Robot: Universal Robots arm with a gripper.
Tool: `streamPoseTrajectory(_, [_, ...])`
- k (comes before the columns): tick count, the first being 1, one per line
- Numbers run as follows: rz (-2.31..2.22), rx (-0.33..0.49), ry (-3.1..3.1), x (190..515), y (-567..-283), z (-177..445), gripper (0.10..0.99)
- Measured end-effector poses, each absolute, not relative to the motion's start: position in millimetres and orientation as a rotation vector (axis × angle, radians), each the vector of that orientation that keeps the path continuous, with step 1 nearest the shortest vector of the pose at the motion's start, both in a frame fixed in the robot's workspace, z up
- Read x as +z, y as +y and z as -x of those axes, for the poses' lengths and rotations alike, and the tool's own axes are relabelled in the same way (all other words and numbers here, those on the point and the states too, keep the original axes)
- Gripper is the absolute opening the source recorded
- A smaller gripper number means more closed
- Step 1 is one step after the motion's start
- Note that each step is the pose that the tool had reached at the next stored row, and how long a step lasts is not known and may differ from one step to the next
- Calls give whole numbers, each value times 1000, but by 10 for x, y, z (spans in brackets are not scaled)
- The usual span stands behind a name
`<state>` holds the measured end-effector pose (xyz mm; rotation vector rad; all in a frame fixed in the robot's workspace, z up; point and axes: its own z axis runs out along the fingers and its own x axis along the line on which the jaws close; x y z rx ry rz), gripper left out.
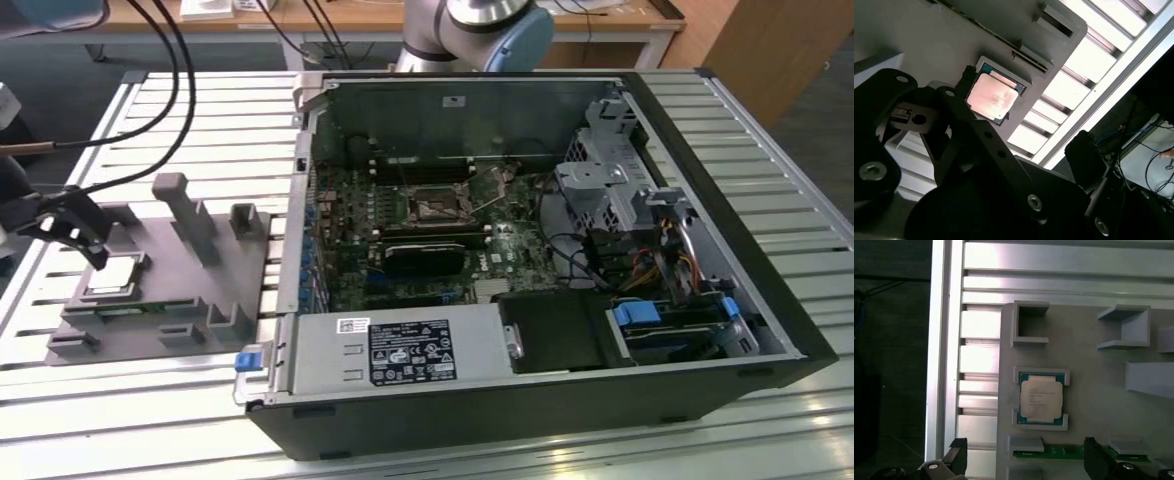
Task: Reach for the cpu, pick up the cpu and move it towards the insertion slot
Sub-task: 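Pick up the cpu and move it towards the insertion slot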
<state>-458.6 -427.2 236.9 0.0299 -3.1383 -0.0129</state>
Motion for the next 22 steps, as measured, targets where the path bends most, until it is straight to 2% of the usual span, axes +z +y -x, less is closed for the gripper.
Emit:
streamPoseTrajectory(4, [-34,-13,-3138,2277,-4271,4524,973])
streamPoseTrajectory(5, [-40,-13,-3138,2260,-4271,4520,906])
streamPoseTrajectory(22, [2,-13,-3138,2060,-4186,4403,906])
